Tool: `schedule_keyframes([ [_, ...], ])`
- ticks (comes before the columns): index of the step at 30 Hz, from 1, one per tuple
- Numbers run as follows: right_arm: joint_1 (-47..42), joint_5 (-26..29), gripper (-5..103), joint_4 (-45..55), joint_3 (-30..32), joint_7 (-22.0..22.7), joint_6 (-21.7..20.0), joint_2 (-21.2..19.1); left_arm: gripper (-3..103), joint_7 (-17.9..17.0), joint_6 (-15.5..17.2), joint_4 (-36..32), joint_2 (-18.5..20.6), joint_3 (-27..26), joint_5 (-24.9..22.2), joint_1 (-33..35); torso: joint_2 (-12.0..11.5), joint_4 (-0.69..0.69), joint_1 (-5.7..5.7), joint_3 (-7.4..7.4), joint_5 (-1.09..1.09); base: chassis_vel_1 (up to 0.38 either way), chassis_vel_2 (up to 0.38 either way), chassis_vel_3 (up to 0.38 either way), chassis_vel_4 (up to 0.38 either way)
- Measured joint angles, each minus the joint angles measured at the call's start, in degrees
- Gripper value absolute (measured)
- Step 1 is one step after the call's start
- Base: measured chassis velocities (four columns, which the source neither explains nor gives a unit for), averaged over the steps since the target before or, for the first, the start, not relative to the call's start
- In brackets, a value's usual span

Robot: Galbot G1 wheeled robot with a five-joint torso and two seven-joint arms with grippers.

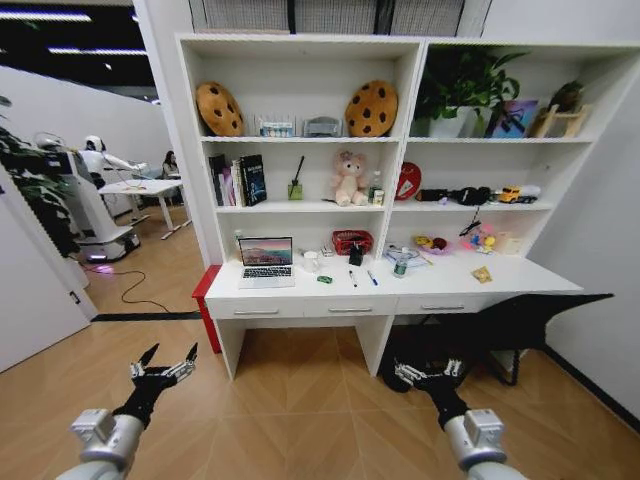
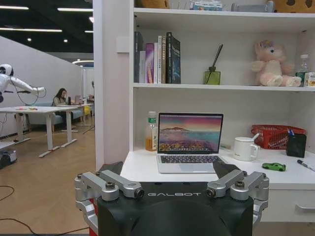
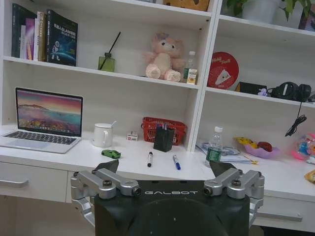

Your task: Organize the objects on the table.

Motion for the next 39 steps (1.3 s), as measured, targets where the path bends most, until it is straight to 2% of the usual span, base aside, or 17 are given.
schedule_keyframes([
  [7, 0.0, 0.1, 100, -0.4, 0.1, -0.2, 0.3, 0.0, 100, 0.0, 0.0, 0.2, -0.5, 0.4, 0.5, 0.0, 0.0, -0.02, 0.01, 0.00, -0.04, -0.232, 0.239, 0.253, -0.250],
  [10, 0.0, 0.1, 100, -0.6, 0.1, -0.3, 0.4, 0.0, 100, 0.1, 0.0, 0.3, -0.6, 0.4, 0.7, -0.1, 0.0, -0.01, 0.00, 0.00, 0.01, -0.308, 0.296, 0.313, -0.305],
  [11, 0.0, 0.1, 100, -0.7, 0.1, -0.3, 0.4, 0.0, 100, 0.1, 0.0, 0.3, -0.6, 0.4, 0.7, -0.1, 0.0, 0.02, -0.01, 0.00, 0.01, -0.332, 0.300, 0.319, -0.305],
  [12, 0.0, 0.1, 100, -0.8, 0.1, -0.5, 0.5, 0.0, 100, 0.1, -0.1, 0.4, -0.6, 0.5, 0.7, -0.2, 0.0, -0.02, 0.01, 0.00, -0.05, -0.332, 0.321, 0.351, -0.354],
  [16, 0.2, 0.2, 100, -1.1, 0.2, -1.2, 1.0, -0.1, 100, 0.0, -0.1, 0.4, -0.7, 0.6, 0.8, -0.3, 0.0, 0.01, 0.00, 0.00, 0.02, -0.357, 0.345, 0.362, -0.353],
  [20, 0.2, 0.2, 100, -1.2, 0.2, -1.3, 1.2, -0.1, 100, 0.0, -0.1, 0.4, -1.0, 0.8, 0.9, -0.2, 0.0, -0.01, 0.03, 0.01, -0.03, -0.370, 0.369, 0.377, -0.378],
  [21, 0.2, 0.2, 100, -1.3, 0.2, -1.3, 1.3, -0.1, 100, 0.0, -0.1, 0.4, -1.1, 0.8, 1.0, -0.2, 0.0, 0.00, 0.00, 0.00, 0.04, -0.376, 0.370, 0.363, -0.395],
  [24, 0.2, 0.3, 100, -1.4, 0.1, -1.3, 1.6, -0.1, 100, 0.0, -0.1, 0.6, -1.3, 0.9, 1.1, -0.1, 0.0, -0.02, 0.04, 0.01, -0.08, -0.351, 0.335, 0.368, -0.357],
  [26, 0.4, 0.4, 100, -1.7, -0.3, -1.0, 2.6, -0.1, 100, 0.0, -0.2, 0.6, -1.7, 0.9, 1.2, -0.2, 0.0, -0.01, -0.01, -0.01, 0.06, -0.362, 0.365, 0.342, -0.363],
  [27, 0.4, 0.4, 100, -1.7, -0.3, -1.0, 2.6, -0.1, 100, 0.0, -0.2, 0.6, -1.7, 0.9, 1.2, -0.2, 0.0, -0.01, -0.01, -0.01, 0.06, -0.374, 0.365, 0.333, -0.370],
  [29, 0.6, 0.1, 100, -1.8, -0.5, -0.7, 3.2, -0.1, 100, -0.3, -0.4, 0.6, -2.3, 1.2, 1.3, -0.4, 0.0, -0.01, 0.06, 0.02, -0.08, -0.288, 0.317, 0.307, -0.287],
  [30, 0.6, 0.1, 100, -1.8, -0.5, -0.7, 3.2, -0.1, 100, -0.3, -0.4, 0.6, -2.3, 1.2, 1.3, -0.4, 0.0, -0.01, 0.06, 0.02, -0.08, -0.259, 0.309, 0.282, -0.287],
  [32, 0.6, 0.0, 100, -1.7, -0.6, -0.6, 3.1, -0.2, 100, -0.3, -0.6, 0.5, -2.9, 1.4, 1.9, -0.6, 0.0, 0.01, 0.06, 0.02, 0.04, -0.243, 0.238, 0.181, -0.187],
  [34, 0.6, -0.1, 100, -1.7, -0.6, -0.5, 3.0, -0.2, 99, -0.5, -0.7, 0.5, -3.0, 1.6, 2.5, -0.8, 0.0, -0.01, 0.07, 0.02, -0.04, -0.178, 0.186, 0.150, -0.080],
  [36, 0.6, -0.2, 100, -1.7, -0.5, -0.3, 2.9, -0.3, 99, -1.1, -0.7, 0.5, -3.0, 1.9, 3.4, -1.2, 0.0, 0.00, 0.07, 0.02, -0.02, -0.028, 0.074, 0.001, -0.031],
  [37, 0.6, -0.2, 100, -1.8, -0.4, -0.1, 2.8, -0.4, 94, -1.4, -0.7, 0.5, -2.7, 2.1, 4.6, -1.9, 0.0, -0.01, 0.03, 0.01, 0.01, 0.000, 0.000, 0.000, 0.000],
  [39, 0.5, -0.3, 100, -1.9, -0.3, 0.0, 2.7, -0.4, 94, -1.6, -0.6, 0.5, -2.3, 2.3, 5.7, -2.5, 0.0, -0.01, 0.00, 0.00, -0.02, 0.000, 0.000, 0.000, 0.000],
])
